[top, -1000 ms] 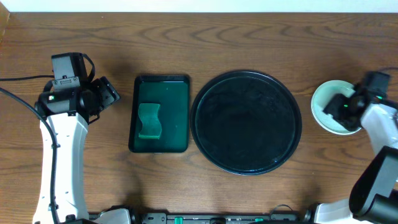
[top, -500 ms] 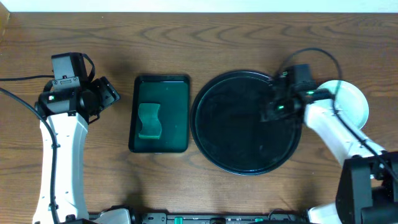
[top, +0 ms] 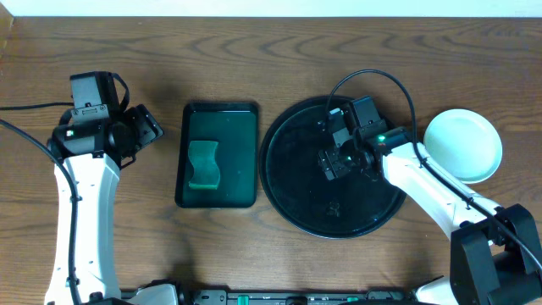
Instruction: Clean dirty plates on tray and stack at the side
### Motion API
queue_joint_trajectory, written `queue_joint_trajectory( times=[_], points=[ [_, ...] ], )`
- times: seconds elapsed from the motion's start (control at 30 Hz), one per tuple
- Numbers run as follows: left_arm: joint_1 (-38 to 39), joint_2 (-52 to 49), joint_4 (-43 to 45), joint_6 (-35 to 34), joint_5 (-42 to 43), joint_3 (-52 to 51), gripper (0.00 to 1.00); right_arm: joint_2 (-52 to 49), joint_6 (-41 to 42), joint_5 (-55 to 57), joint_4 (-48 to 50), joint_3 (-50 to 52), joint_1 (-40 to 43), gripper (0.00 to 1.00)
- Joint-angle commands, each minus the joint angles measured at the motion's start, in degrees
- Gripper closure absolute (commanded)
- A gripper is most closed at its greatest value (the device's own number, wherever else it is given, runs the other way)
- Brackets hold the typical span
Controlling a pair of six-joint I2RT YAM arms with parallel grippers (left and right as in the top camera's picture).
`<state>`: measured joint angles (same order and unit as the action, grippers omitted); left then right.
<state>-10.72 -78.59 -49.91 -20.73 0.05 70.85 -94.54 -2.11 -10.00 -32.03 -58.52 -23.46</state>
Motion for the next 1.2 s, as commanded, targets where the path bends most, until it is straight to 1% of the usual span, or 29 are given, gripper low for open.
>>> queue_joint_trajectory(
  times=[0.0, 0.03, 1.17],
  points=[
    [-0.2, 0.2, -0.2, 0.3, -0.1, 0.7, 0.2, 1.3, -1.0, 1.2, 0.1, -1.1, -0.1, 0.08],
    [-0.2, 0.2, -0.2, 0.3, -0.1, 0.7, 0.2, 1.3, -1.0, 1.2, 0.1, -1.1, -0.1, 0.01],
    [-0.2, 0.2, -0.2, 0.3, -0.1, 0.7, 0.2, 1.3, -1.0, 1.2, -0.1, -1.1, -0.1, 0.01]
  ],
)
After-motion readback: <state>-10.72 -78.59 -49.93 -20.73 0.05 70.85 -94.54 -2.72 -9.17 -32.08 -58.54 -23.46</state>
